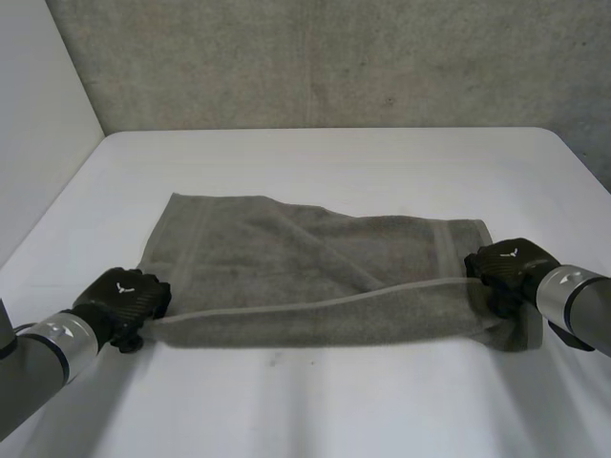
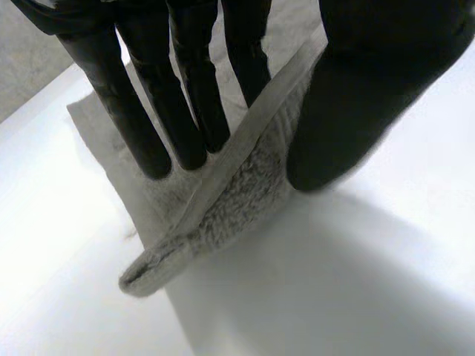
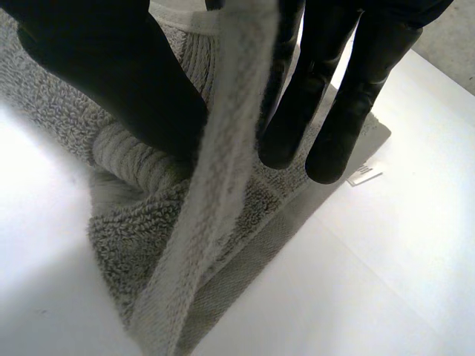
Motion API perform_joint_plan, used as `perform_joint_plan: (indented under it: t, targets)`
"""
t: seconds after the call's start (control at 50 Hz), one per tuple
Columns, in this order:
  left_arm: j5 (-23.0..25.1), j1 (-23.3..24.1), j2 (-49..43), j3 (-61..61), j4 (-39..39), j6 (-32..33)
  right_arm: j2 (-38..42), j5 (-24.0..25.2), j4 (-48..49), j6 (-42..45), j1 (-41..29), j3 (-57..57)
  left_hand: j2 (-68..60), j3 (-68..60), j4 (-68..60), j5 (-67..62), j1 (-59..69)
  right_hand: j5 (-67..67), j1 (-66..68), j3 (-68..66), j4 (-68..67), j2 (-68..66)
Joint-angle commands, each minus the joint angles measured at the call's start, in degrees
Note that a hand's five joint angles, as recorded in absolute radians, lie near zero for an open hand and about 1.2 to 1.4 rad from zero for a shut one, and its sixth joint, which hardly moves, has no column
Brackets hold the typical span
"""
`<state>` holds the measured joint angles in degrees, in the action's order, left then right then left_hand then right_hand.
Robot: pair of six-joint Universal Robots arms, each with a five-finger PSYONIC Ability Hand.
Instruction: Fold the towel.
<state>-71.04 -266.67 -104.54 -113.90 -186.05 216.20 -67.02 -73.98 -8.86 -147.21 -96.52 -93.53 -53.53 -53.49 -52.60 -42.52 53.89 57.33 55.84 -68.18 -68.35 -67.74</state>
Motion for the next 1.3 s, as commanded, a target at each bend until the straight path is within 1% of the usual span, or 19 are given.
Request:
perform_joint_plan:
  t: [0.02, 0.1, 0.18, 0.2, 0.24, 0.38, 0.52, 0.62, 0.74, 0.8, 0.84, 0.96, 1.0, 1.06, 1.1, 1.12, 1.16, 1.2, 1.3]
  targets:
    - [-0.3, -0.4, -2.0, 0.3, -1.4, 0.3, -4.5, 0.4, -1.1, 1.9, 0.5, -2.7, -26.5, -26.5, -27.4, -27.5, 26.1, 12.7, 24.2, -11.8, -11.7, -12.3]
    - [-0.3, -0.7, 2.2, 0.3, -0.8, 0.1, -8.7, 0.4, -3.2, 5.0, 0.5, -3.6, -26.5, -26.5, -27.4, -27.5, 26.1, 12.7, 24.2, -11.8, -11.7, -12.3]
    - [-0.2, -0.8, 14.9, 1.5, 0.3, -0.9, -16.5, 0.3, -7.4, 7.7, 0.5, -1.9, -26.5, -26.5, -27.4, -27.5, 26.1, 12.7, 24.2, -11.8, -11.7, -12.3]
    - [-0.2, -0.8, 14.9, 1.5, 0.3, -1.0, -16.6, 0.3, -7.4, 7.7, 0.5, -1.9, -26.5, -26.5, -27.4, -27.5, 26.1, 12.7, 24.2, -11.8, -11.7, -12.3]
    - [-0.2, -0.5, 21.5, 5.4, 0.7, -5.0, -21.2, 0.2, -8.6, 7.3, 0.6, 2.2, -26.5, -26.5, -27.4, -27.5, 26.1, 12.7, 24.2, -11.8, -11.7, -12.3]
    - [0.0, -0.1, 26.3, 15.0, 2.9, -15.6, -25.4, 0.0, -10.9, 6.1, 0.6, 11.7, -26.5, -26.5, -27.4, -27.5, 26.1, 12.7, 24.2, -11.8, -11.7, -12.3]
    - [0.0, 0.1, 19.4, 19.9, 7.0, -16.3, -23.3, 0.7, -19.0, 8.3, 0.6, 17.0, -26.5, -26.5, -27.4, -27.5, 26.1, 12.7, 24.2, -11.8, -11.7, -12.3]
    - [-0.4, 1.0, 6.3, 24.0, 7.8, -14.5, -10.2, -1.6, -20.6, 16.2, -0.9, 19.8, -26.5, -26.5, -27.4, -27.5, 26.1, 12.7, 24.2, -11.8, -11.7, -12.3]
    - [-1.6, 3.4, -4.8, 29.7, 8.1, -10.9, -2.6, -3.8, -20.1, 17.5, -3.1, 23.2, -26.5, -26.5, -27.4, -27.5, 26.1, 12.7, 24.2, -11.8, -11.7, -12.3]
    - [-4.8, 5.0, -11.1, 34.8, 8.0, -7.7, 3.5, -5.6, -18.6, 17.7, -5.3, 26.8, -26.5, -26.5, -27.4, -27.5, 26.1, 12.7, 24.2, -11.8, -11.7, -12.3]
    - [-6.3, 5.6, -13.9, 37.6, 7.8, -6.3, 8.5, -7.2, -15.1, 17.7, -7.4, 31.5, -26.5, -26.5, -27.4, -27.5, 26.1, 12.7, 24.2, -11.8, -11.7, -12.3]
    - [-8.6, 7.7, -21.4, 54.2, 7.2, -4.7, 13.1, -11.6, -4.8, 17.8, -8.6, 40.0, -26.5, -26.5, -27.4, -27.5, 26.1, 12.7, 24.2, -11.8, -11.7, -12.3]
    - [-8.8, 8.7, -22.2, 59.1, 7.0, -4.9, 13.8, -14.9, 5.6, 17.7, -9.3, 46.6, -26.5, -26.5, -27.4, -27.5, 26.1, 12.7, 24.2, -11.8, -11.7, -12.3]
    - [-9.5, 10.5, -22.4, 68.1, 4.1, -6.4, 13.3, -15.9, 11.9, 17.3, -9.7, 48.8, -26.5, -26.5, -27.4, -27.5, 26.1, 12.7, 24.2, -11.8, -11.7, -12.3]
    - [-12.4, 11.8, -20.0, 73.0, -4.1, -9.5, 9.4, -15.9, 25.2, 17.0, -10.9, 48.7, -26.5, -26.5, -27.4, -27.5, 26.1, 12.7, 24.2, -11.8, -11.7, -12.3]
    - [-12.4, 11.8, -20.0, 73.0, -4.1, -9.6, 9.4, -15.9, 25.3, 17.0, -10.9, 48.7, -26.5, -26.5, -27.4, -27.5, 26.1, 12.7, 24.2, -11.8, -11.7, -12.3]
    - [-16.0, 11.8, -15.8, 72.2, -13.0, -14.7, 4.4, -15.8, 36.1, 16.1, -11.1, 44.0, -26.5, -26.5, -27.4, -27.5, 26.1, 12.7, 24.2, -11.8, -11.7, -12.3]
    - [-16.9, 11.8, -14.3, 71.0, -16.4, -17.5, 2.5, -15.2, 39.2, 15.1, -11.2, 41.2, -26.5, -26.5, -27.4, -27.5, 26.1, 12.7, 24.2, -11.8, -11.7, -12.3]
    - [-17.0, 11.4, -12.1, 63.1, -18.7, -22.4, -0.1, -13.2, 38.7, 12.8, -11.1, 33.9, -26.5, -26.5, -27.4, -27.5, 26.1, 12.7, 24.2, -11.8, -11.7, -12.3]
